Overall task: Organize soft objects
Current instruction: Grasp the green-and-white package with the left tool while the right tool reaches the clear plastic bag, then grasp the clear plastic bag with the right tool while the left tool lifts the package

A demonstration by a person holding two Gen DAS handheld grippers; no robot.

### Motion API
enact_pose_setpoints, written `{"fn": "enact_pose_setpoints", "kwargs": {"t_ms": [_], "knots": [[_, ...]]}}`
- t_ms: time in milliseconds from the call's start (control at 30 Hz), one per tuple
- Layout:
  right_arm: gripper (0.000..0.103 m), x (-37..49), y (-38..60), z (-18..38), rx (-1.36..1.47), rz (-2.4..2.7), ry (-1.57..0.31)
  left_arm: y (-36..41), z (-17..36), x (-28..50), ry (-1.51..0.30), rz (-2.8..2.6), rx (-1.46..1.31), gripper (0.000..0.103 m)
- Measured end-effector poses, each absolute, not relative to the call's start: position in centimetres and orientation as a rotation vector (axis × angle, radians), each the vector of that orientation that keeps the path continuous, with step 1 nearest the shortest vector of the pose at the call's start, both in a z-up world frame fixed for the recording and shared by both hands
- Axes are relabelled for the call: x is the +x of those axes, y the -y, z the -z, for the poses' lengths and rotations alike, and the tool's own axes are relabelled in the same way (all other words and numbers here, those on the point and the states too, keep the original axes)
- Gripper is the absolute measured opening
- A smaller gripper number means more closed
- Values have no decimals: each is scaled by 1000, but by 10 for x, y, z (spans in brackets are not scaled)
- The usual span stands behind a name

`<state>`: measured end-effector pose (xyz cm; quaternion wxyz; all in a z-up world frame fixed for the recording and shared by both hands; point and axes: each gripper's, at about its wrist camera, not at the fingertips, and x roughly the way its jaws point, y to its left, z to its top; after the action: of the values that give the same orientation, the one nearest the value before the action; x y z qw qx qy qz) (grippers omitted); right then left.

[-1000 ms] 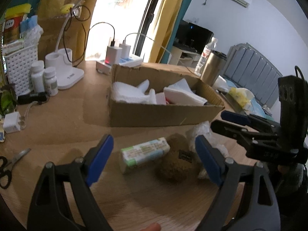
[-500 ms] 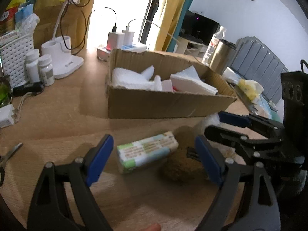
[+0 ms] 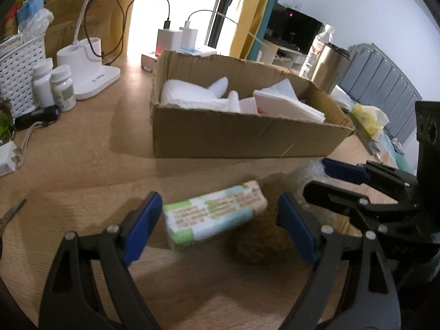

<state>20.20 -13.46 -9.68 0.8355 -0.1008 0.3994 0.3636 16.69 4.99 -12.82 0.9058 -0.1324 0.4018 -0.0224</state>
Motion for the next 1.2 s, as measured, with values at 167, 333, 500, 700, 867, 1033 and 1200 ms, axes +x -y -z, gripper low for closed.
{"fn": "enact_pose_setpoints", "kwargs": {"t_ms": [167,333,500,700,867,1033,1200], "knots": [[51,199,138,91,-207,-779,-826,-48,126,166,-824,53,-266,74],[51,196,142,83,-199,-780,-802,-47,125,164,-823,60,-259,69],[51,193,147,75,-197,-777,-780,-44,121,160,-811,75,-252,68],[51,190,151,68,-196,-770,-761,-45,112,157,-789,78,-255,68],[51,188,154,61,-195,-768,-740,-47,103,154,-766,78,-252,68],[51,187,157,55,-193,-765,-722,-49,92,152,-742,76,-246,68],[51,187,161,48,-189,-757,-704,-51,84,152,-720,77,-246,68]]}}
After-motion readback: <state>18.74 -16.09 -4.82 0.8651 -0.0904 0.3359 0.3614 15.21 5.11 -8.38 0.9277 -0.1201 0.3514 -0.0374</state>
